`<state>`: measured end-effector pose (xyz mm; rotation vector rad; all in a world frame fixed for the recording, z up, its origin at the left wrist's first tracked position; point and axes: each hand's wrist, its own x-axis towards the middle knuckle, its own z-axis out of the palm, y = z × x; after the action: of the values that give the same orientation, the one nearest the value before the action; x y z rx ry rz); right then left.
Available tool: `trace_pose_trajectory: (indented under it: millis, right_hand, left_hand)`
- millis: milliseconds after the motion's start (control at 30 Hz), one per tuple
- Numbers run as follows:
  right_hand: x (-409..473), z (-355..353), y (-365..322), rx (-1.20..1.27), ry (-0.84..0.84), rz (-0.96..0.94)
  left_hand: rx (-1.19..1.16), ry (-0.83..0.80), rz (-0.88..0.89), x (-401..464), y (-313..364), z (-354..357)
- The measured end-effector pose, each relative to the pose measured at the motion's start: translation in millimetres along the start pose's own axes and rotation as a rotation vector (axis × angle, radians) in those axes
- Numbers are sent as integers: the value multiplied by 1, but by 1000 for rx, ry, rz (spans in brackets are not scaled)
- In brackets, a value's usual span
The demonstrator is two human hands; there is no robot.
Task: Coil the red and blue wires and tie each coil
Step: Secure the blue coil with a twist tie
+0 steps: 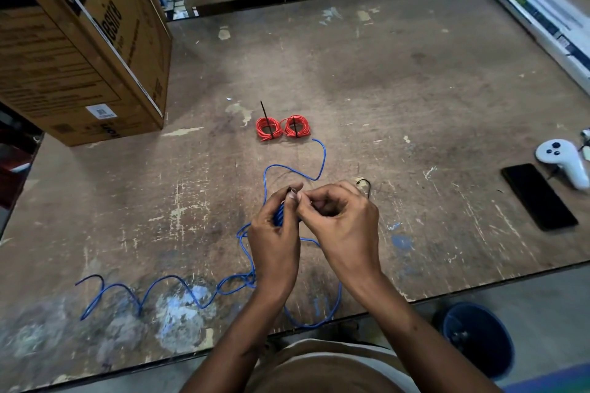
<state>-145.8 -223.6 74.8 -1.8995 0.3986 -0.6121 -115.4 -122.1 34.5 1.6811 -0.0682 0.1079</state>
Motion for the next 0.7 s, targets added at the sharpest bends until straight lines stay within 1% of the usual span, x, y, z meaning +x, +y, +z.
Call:
trace_pose_trajectory:
  millis: [267,700]
  right_hand:
    - [1,0,1,18,-11,19]
    - [1,0,3,3,-11,23]
  left_hand:
    - [20,-5,11,0,0,0]
    - [-30,13,-27,-1,0,3]
